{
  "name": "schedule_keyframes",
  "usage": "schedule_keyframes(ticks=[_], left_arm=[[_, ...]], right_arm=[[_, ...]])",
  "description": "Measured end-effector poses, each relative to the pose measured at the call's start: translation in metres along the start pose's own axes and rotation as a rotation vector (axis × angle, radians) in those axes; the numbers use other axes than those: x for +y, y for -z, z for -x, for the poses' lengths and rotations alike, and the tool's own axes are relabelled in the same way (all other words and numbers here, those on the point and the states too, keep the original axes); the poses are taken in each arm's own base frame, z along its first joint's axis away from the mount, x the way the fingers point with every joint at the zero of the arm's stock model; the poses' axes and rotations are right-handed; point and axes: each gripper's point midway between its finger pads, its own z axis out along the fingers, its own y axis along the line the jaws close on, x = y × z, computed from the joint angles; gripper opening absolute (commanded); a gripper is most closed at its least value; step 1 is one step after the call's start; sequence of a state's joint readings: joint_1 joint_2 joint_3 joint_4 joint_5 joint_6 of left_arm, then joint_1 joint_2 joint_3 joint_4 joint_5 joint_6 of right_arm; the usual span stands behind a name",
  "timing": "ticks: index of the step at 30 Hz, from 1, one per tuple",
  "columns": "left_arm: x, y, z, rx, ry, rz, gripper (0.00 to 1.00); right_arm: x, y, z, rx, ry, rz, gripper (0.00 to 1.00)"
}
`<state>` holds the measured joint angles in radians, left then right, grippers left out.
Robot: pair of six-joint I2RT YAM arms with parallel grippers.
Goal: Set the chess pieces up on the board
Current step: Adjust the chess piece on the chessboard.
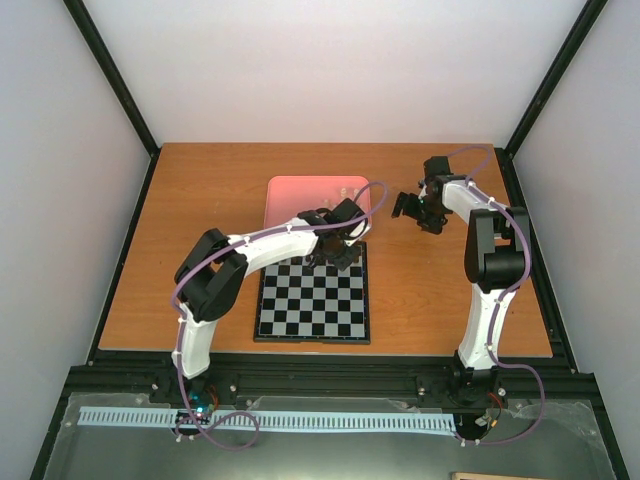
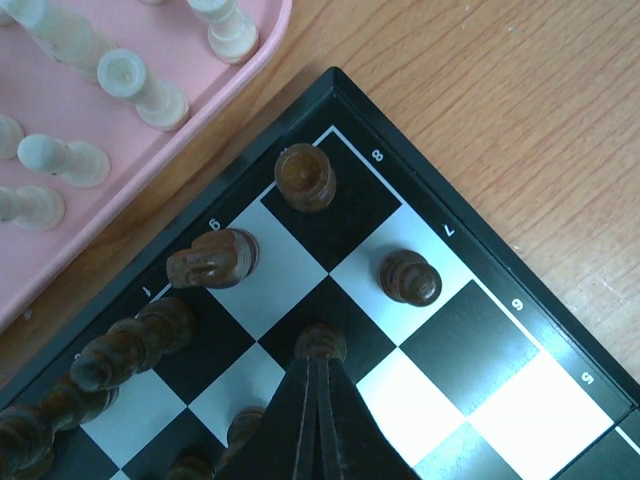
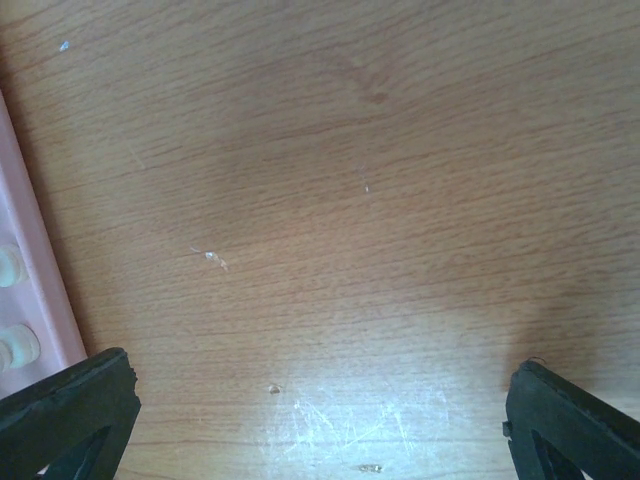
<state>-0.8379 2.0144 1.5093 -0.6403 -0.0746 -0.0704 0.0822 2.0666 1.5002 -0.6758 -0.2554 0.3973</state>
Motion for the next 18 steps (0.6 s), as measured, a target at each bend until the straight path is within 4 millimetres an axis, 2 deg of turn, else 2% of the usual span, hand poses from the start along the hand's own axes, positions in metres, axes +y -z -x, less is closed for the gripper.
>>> schedule_keyframes(ticks=[9,12,18], left_arm=[[-0.0005,-0.0009,0.0020,-0.003,0.000,-0.002,0.02],[-0.0009,-0.0008,0.0021,-0.003,0.000,-0.004,0.08],[-0.0020,0.0005,0.0011,-0.002,-0.006,-0.011,0.27]], right_arm=[[-0.0006,0.0004,0.0004,0.001,-0.002,0.004,1.00],[0.0000,0.0004,0.0002,0.002,-0.003,0.007,1.00],[0.0004,0.0004,0.0000,0.003,-0.002,0.010,1.00]])
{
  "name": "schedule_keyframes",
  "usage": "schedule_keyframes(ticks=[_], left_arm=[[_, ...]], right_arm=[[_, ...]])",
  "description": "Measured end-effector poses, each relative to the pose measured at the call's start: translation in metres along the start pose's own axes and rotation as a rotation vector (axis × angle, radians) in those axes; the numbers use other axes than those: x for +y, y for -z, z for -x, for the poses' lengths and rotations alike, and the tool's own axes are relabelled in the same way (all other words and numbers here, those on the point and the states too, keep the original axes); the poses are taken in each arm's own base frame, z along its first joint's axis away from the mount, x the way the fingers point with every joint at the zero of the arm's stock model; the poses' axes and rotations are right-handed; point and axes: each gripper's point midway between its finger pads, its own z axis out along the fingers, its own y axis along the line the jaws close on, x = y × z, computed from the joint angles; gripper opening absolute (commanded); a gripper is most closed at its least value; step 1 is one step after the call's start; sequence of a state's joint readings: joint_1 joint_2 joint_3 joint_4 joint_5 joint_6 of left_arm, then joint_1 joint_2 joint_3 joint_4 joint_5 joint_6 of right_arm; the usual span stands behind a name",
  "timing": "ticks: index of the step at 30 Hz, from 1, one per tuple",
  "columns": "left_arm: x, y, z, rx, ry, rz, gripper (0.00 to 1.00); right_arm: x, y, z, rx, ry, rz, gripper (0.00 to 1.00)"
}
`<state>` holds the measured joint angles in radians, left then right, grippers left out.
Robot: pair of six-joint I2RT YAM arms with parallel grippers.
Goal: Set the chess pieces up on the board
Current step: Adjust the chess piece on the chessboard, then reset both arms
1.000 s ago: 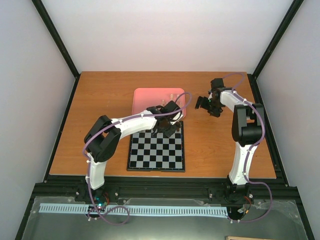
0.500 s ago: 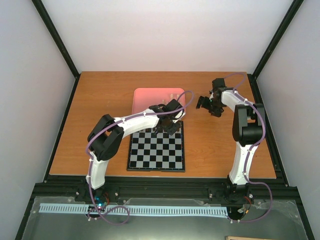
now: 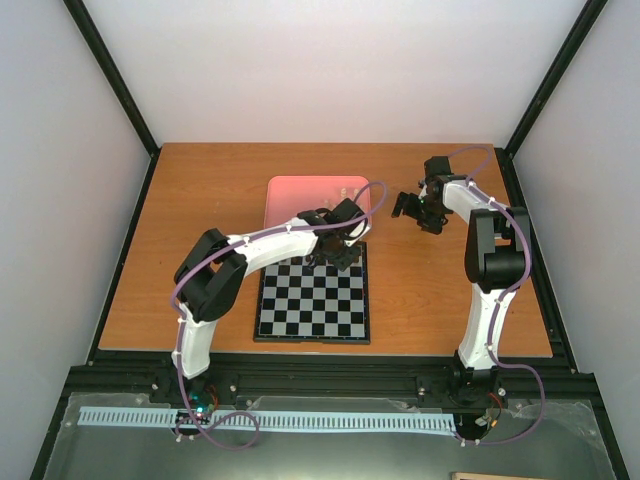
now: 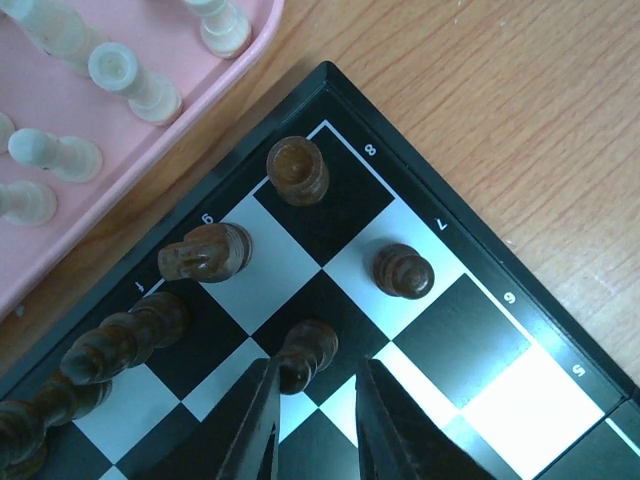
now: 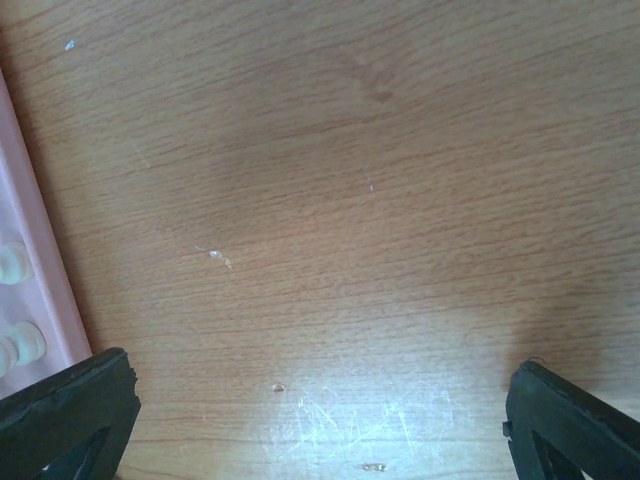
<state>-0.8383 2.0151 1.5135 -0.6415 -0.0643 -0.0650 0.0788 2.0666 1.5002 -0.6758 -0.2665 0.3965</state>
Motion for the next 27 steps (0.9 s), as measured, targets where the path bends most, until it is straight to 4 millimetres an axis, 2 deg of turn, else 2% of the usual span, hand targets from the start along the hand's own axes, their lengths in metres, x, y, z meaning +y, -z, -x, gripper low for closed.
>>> schedule_keyframes(ticks=[6,11,17,20,25,27], left_arm=[[0.003,0.000,-0.002,0.007,0.002,0.016,0.40],[0.006,0.003,-0.001,0.005,0.004,0.031,0.42],[0.007,0.021,0.017,-0.039,0.008,0.034,0.49],[0.007,0.039,0.030,-0.079,0.009,0.032,0.60],[0.010,0.083,0.060,-0.179,0.010,0.037,0.99],[0.012,0.103,0.076,-0.229,0.020,0.040,1.00]], right_arm=[[0.000,0.000,0.000,0.000,0.000,0.000,1.00],[0.000,0.000,0.000,0.000,0.001,0.000,1.00],[0.000,0.000,0.000,0.000,0.004,0.000,1.00],[0.000,0.000,0.000,0.000,0.005,-0.001,1.00],[-0.002,0.002,0.001,-0.006,0.005,-0.012,1.00],[-0.001,0.008,0.003,-0.021,0.008,-0.017,1.00]])
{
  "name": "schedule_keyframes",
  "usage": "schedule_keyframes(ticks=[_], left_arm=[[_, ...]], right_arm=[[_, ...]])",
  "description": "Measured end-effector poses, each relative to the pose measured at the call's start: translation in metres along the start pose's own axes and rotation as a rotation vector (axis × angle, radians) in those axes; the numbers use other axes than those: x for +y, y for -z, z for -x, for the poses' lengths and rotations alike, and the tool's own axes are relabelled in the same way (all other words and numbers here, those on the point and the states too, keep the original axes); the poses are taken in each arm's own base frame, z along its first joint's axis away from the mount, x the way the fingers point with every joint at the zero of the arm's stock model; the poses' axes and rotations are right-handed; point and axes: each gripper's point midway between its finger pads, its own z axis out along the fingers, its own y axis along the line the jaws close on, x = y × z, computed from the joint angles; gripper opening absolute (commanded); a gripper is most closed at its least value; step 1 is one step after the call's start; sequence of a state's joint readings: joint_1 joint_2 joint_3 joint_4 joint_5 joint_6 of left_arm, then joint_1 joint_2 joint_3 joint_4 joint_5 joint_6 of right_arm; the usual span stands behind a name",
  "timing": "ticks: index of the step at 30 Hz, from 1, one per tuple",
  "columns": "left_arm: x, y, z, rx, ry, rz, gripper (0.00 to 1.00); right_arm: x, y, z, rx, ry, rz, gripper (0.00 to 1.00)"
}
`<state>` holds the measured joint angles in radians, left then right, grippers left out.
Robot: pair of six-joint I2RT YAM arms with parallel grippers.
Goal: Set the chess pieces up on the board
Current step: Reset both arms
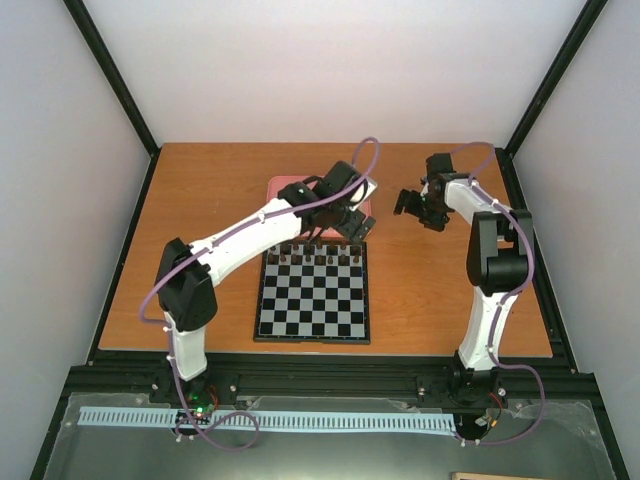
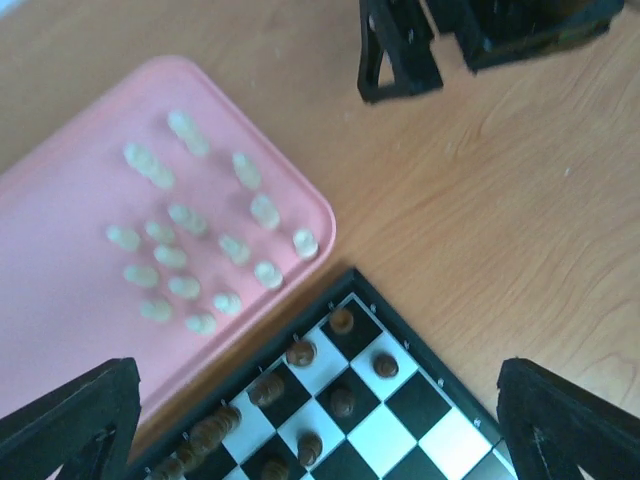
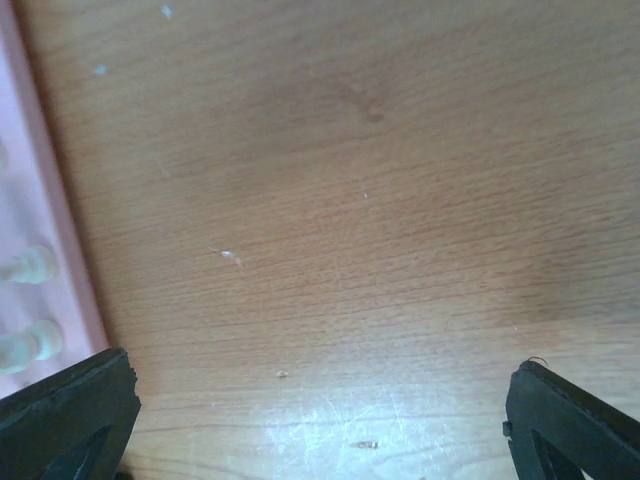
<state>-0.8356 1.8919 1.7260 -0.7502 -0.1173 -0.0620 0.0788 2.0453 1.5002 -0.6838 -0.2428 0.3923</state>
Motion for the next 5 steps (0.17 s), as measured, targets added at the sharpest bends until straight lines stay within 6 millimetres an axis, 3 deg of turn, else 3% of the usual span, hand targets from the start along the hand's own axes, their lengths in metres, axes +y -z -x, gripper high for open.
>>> schedule_keyframes(ticks=[5], left_arm=[[0.007,0.026,0.033,-0.091,0.017,0.015,1.00]], right_arm=[[0.008,0.028,0.012,-0.073,0.016,0.006,1.00]])
